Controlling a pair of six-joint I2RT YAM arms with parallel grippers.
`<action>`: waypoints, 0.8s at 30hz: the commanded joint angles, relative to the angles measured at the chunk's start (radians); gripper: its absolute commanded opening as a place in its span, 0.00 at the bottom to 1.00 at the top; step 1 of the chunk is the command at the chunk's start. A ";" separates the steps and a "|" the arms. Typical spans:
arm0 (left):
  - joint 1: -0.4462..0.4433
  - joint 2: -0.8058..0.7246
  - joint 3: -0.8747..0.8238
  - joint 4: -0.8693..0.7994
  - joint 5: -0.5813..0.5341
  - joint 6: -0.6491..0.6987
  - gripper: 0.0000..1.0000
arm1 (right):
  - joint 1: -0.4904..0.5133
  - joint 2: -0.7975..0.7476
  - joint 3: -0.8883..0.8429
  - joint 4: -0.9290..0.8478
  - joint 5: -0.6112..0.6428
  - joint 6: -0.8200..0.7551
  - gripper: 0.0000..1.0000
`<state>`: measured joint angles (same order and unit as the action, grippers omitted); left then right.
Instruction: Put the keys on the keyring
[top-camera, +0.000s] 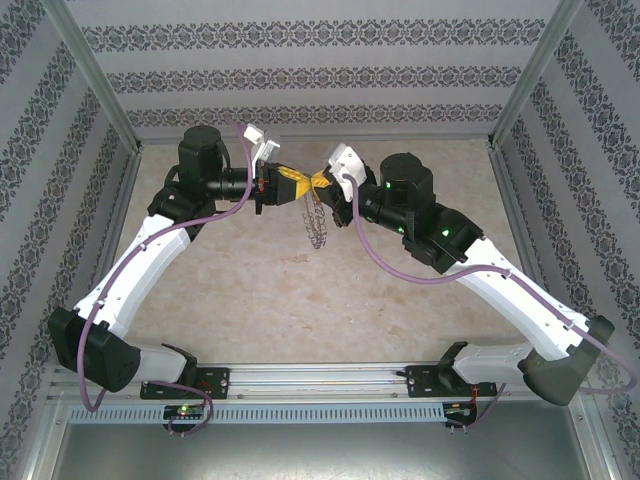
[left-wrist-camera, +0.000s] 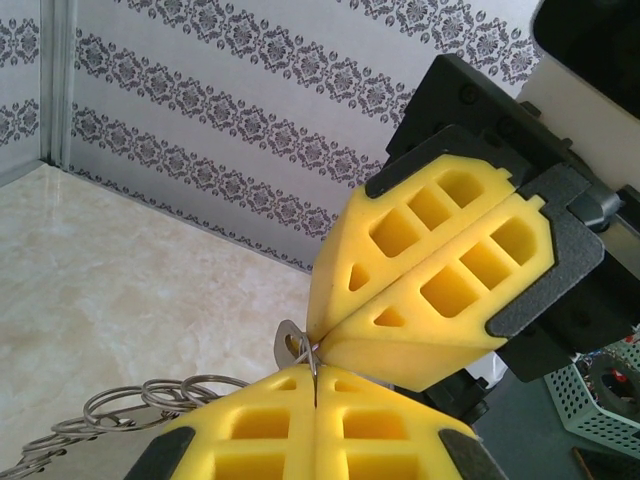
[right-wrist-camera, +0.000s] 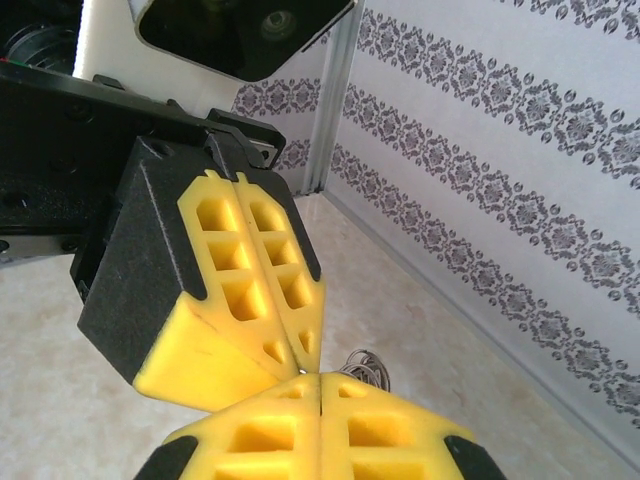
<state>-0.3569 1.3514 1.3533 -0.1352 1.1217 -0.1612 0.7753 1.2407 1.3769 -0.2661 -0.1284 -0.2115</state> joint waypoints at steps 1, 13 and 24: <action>-0.003 0.000 0.031 0.008 0.046 0.023 0.00 | 0.012 0.009 0.036 0.027 0.081 -0.044 0.00; -0.004 -0.005 0.026 0.006 0.044 0.024 0.00 | 0.026 0.021 0.054 0.013 0.177 -0.061 0.00; -0.003 -0.005 0.024 -0.001 0.041 0.032 0.00 | 0.049 0.022 0.066 0.001 0.294 -0.097 0.00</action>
<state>-0.3573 1.3518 1.3533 -0.1345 1.0985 -0.1600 0.8314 1.2606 1.4052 -0.2924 0.0460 -0.2890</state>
